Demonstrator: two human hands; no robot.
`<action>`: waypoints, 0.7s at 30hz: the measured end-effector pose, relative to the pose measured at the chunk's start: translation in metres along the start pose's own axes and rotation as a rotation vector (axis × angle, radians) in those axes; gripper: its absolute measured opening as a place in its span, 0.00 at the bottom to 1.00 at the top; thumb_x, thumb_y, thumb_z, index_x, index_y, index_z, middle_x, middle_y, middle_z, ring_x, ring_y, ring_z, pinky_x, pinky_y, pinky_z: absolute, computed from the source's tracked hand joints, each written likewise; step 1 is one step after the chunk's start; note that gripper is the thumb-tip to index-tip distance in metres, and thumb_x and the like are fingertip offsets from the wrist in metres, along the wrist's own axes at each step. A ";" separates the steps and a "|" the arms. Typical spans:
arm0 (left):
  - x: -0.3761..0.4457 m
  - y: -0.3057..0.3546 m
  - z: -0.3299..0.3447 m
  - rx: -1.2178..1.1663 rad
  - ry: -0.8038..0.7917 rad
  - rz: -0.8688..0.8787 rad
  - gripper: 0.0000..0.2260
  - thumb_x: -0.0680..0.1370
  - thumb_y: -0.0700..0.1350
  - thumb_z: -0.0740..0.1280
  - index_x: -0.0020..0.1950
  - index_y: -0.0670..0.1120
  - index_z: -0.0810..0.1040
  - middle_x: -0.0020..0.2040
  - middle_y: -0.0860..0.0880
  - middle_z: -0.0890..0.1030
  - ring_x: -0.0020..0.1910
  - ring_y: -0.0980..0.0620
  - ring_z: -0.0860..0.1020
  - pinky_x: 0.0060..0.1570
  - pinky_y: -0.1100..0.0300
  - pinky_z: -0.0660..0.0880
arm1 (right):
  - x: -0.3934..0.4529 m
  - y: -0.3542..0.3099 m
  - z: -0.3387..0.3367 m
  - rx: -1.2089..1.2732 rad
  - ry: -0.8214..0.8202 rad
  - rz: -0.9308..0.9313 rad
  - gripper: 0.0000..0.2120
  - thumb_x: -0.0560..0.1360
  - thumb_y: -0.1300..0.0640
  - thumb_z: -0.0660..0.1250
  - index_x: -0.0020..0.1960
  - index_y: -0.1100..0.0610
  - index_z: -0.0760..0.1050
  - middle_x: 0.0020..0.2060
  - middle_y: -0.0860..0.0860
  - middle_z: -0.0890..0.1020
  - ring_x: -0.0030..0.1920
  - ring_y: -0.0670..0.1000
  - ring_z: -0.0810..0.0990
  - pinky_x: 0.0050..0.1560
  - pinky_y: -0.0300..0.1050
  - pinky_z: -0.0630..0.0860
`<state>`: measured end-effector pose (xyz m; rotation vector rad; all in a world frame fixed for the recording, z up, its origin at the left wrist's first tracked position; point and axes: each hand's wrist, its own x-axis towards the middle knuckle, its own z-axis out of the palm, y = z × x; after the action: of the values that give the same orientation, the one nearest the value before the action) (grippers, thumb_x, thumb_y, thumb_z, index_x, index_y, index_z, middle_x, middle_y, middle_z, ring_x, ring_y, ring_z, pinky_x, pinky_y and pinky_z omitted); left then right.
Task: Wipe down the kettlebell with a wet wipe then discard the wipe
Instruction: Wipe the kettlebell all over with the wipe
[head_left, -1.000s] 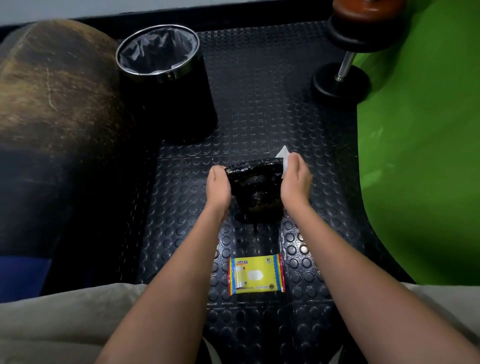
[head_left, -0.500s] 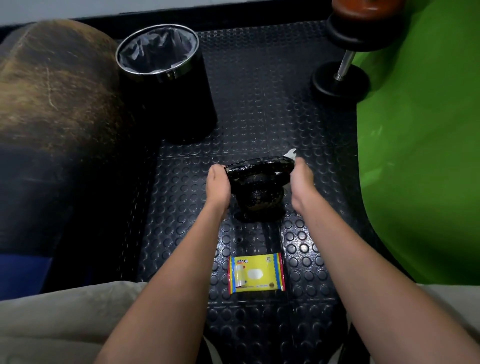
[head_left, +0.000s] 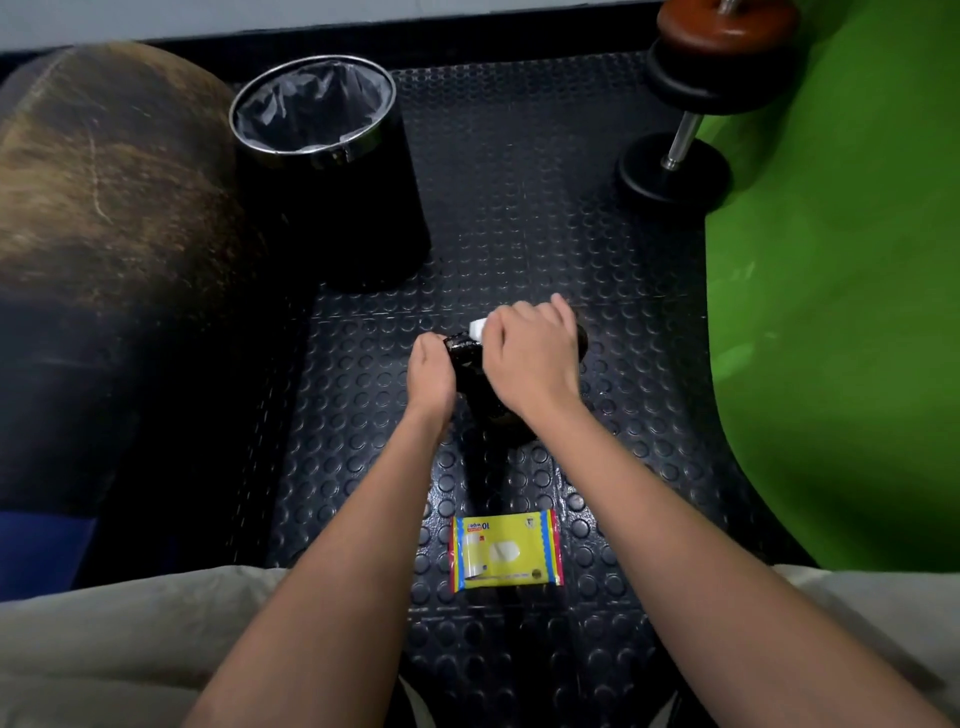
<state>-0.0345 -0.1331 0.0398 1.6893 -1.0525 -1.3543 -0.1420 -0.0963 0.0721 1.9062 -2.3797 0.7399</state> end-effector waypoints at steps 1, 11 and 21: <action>0.000 0.000 0.000 -0.003 -0.002 0.005 0.12 0.81 0.45 0.50 0.44 0.46 0.70 0.43 0.49 0.73 0.42 0.52 0.69 0.43 0.55 0.68 | -0.002 -0.003 0.002 0.006 0.015 -0.049 0.21 0.82 0.52 0.49 0.47 0.54 0.80 0.45 0.50 0.83 0.50 0.54 0.79 0.75 0.54 0.58; -0.002 -0.002 0.002 0.012 -0.031 0.025 0.12 0.80 0.46 0.50 0.44 0.47 0.71 0.43 0.49 0.74 0.43 0.51 0.71 0.46 0.53 0.71 | -0.031 0.046 0.017 0.221 0.198 -0.106 0.16 0.84 0.51 0.55 0.64 0.51 0.77 0.61 0.46 0.78 0.67 0.51 0.72 0.75 0.53 0.57; -0.003 -0.002 0.003 0.052 -0.035 0.014 0.11 0.80 0.47 0.48 0.44 0.48 0.68 0.45 0.49 0.72 0.44 0.51 0.69 0.47 0.55 0.69 | -0.018 0.048 0.010 0.621 0.200 0.413 0.16 0.83 0.53 0.52 0.41 0.53 0.72 0.39 0.43 0.74 0.43 0.48 0.72 0.45 0.46 0.68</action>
<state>-0.0376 -0.1295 0.0385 1.6987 -1.1265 -1.3628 -0.1781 -0.0761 0.0408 1.3563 -2.6344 1.7759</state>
